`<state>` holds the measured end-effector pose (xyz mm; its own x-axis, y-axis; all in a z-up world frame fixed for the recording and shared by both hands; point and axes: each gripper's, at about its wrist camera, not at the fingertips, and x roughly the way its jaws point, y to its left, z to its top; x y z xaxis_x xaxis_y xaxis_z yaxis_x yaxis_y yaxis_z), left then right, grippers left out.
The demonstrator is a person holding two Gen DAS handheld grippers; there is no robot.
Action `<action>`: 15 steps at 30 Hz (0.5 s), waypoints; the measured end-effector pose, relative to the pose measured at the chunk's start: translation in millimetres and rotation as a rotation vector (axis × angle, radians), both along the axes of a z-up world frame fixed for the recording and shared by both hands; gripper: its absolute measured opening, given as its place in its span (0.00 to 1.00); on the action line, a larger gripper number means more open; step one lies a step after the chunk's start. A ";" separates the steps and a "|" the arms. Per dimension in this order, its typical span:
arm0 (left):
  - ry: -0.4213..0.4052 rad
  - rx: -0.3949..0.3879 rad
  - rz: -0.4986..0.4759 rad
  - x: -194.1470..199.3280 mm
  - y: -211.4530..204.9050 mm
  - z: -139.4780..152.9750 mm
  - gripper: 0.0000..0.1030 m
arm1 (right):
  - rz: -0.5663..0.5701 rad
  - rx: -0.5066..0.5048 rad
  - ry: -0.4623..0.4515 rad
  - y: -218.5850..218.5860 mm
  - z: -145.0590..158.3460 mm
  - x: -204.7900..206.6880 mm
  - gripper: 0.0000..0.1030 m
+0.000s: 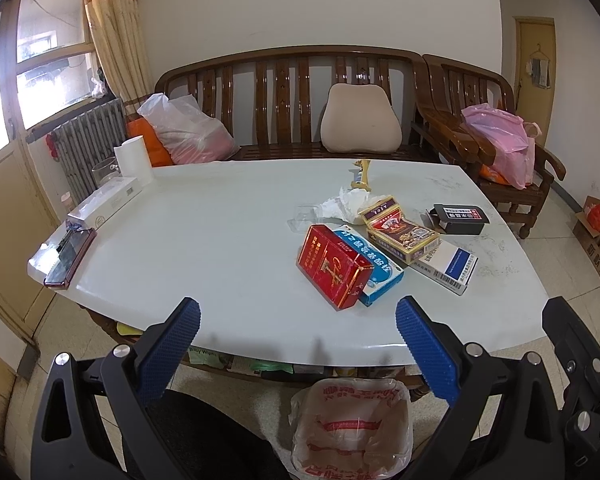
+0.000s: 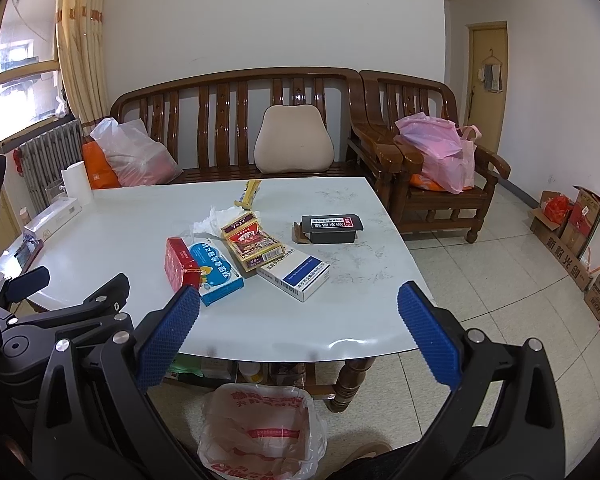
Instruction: Collect trash
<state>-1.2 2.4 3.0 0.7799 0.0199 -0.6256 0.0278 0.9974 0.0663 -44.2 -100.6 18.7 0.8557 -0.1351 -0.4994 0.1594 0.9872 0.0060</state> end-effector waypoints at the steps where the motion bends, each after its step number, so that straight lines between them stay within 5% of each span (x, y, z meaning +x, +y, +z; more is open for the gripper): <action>1: 0.007 -0.002 -0.006 2.7 -0.9 1.3 0.93 | 0.014 0.007 0.004 0.5 0.6 1.8 0.95; 9: 0.079 0.032 -0.131 42.9 -6.4 32.1 0.93 | 0.256 0.000 -0.049 -23.2 22.3 19.2 0.95; 15: 0.158 0.085 -0.237 97.4 -16.9 65.7 0.93 | 0.369 -0.112 0.091 -53.0 41.5 68.6 0.95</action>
